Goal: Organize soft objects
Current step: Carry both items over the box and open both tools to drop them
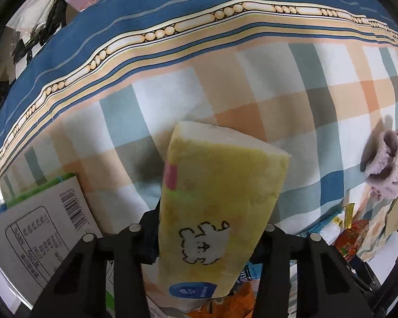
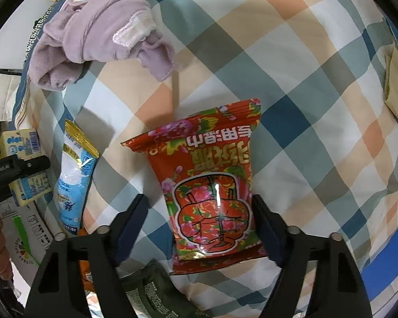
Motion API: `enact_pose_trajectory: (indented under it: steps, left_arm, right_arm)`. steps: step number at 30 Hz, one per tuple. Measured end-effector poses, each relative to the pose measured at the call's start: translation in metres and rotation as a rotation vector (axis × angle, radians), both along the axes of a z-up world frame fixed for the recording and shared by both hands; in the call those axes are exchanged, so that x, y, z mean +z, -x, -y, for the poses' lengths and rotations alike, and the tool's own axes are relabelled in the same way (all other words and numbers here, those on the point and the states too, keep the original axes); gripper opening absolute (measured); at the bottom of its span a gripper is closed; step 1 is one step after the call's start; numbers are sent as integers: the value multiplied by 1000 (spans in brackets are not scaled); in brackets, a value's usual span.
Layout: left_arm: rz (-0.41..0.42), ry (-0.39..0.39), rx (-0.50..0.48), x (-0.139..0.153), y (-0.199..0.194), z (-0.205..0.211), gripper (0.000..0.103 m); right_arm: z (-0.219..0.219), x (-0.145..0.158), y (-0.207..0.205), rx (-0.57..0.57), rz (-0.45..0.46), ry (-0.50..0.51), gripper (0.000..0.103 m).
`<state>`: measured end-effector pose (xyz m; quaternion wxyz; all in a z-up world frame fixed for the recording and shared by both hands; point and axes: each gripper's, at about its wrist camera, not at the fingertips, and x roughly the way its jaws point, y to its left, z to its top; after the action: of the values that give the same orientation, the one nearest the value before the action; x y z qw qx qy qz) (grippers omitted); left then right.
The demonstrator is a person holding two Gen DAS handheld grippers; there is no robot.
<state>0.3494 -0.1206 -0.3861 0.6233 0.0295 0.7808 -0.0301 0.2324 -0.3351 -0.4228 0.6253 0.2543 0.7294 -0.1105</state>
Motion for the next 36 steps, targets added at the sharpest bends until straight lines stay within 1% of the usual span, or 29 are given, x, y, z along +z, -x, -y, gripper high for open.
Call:
enact_pose_trajectory:
  steps: [2,5,6,9,12,13,15,17,18,19,20,23,24,25,27,28,29,30,33,36]
  left_arm:
    - [4,-1,9,9,4,-4,42]
    - [33,4,16,25,19,-2,41]
    - [48,4,12,32,29,3,41]
    - [87,36,-1,59,54,11,41]
    - [115,110,0,96,86,14,41]
    - [138,141,-3,113,101,15,41]
    - [167,179,3,138,115,11,41]
    - [207,227,20,167,138,-1,41]
    - [217,236,29,178,130,-8,41]
    - [239,250,44,194,142,-19,41]
    - [250,260,52,188,125,-40,41]
    - [296,274,93,214,138,-85,41]
    - [304,275,105,215,130,-101,41]
    - [320,266,128,215,129,-121,41]
    - [340,244,179,217,132,-156,41]
    - [343,237,200,216,131,-173,41]
    - [344,227,227,214,133,-189,41]
    - [342,220,256,212,136,-207,41]
    - [318,209,335,197,139,-250,41]
    - [283,212,381,179,134,-284,41]
  right_arm:
    - [0,-5,1,-5,-7,3,63]
    - [-1,-3,1,-7,-6,9,53]
    - [4,1,2,-8,-5,6,52]
    - [-1,8,5,4,6,20,50]
    - [-10,21,8,24,37,26,50]
    - [-17,29,10,32,50,23,50]
    - [-21,45,17,49,76,17,50]
    - [-34,66,22,74,114,4,49]
    - [-43,78,24,92,136,-1,49]
    - [-50,86,26,105,150,-3,49]
    - [-60,98,28,127,168,-8,49]
    - [-93,134,28,191,218,-38,49]
    - [-104,145,29,213,232,-49,49]
    - [-116,159,31,240,251,-64,49]
    - [-143,178,32,290,281,-95,49]
    - [-147,191,31,306,290,-108,49]
    - [-168,200,28,333,307,-127,49]
    - [-180,208,26,350,315,-134,49]
    - [-233,220,15,411,337,-151,49]
    - [-285,213,2,453,331,-150,49]
